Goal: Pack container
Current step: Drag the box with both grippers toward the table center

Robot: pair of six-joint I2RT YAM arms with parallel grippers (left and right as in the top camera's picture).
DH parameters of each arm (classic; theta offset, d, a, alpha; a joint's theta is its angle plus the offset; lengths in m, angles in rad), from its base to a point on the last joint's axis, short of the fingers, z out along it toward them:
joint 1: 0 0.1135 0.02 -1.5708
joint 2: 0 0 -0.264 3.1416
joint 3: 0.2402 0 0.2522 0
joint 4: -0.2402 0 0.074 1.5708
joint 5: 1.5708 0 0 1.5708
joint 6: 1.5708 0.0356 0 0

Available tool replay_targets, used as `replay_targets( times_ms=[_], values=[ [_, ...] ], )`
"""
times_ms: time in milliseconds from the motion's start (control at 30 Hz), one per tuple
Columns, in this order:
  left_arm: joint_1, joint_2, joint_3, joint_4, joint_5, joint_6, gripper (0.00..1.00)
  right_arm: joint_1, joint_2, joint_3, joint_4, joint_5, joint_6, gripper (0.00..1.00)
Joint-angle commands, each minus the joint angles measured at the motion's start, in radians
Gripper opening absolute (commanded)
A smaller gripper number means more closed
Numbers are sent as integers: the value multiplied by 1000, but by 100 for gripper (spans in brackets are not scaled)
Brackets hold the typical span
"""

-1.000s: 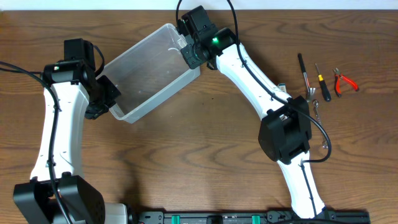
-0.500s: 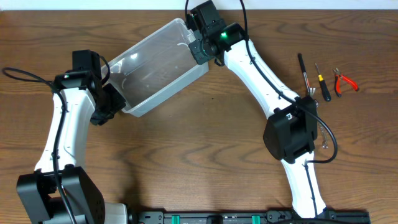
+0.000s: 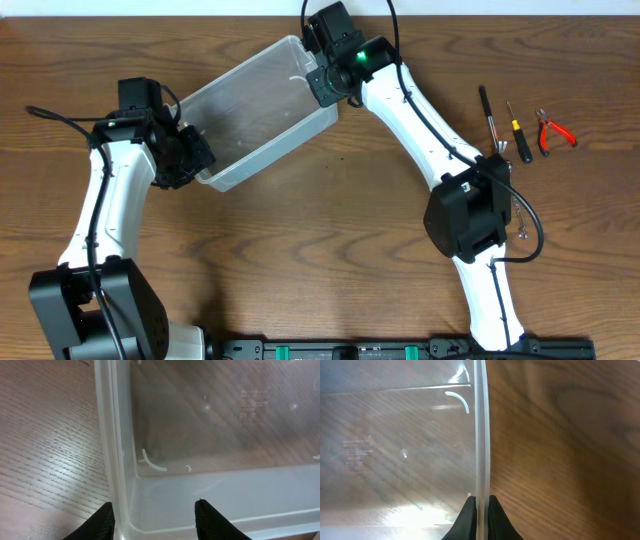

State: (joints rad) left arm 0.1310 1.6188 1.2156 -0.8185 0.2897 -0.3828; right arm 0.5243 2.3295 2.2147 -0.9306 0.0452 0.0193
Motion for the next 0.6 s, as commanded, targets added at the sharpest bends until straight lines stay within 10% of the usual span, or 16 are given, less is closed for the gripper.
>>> replay_targets(
  times_ms=[0,567],
  values=[
    [3,23,-4,-5,17,31,43,-32,-48,30,-19,12,33,1],
    [-34,30,-4,87,174,35,43,-86,-48,30,-132,82,82,1]
  ],
)
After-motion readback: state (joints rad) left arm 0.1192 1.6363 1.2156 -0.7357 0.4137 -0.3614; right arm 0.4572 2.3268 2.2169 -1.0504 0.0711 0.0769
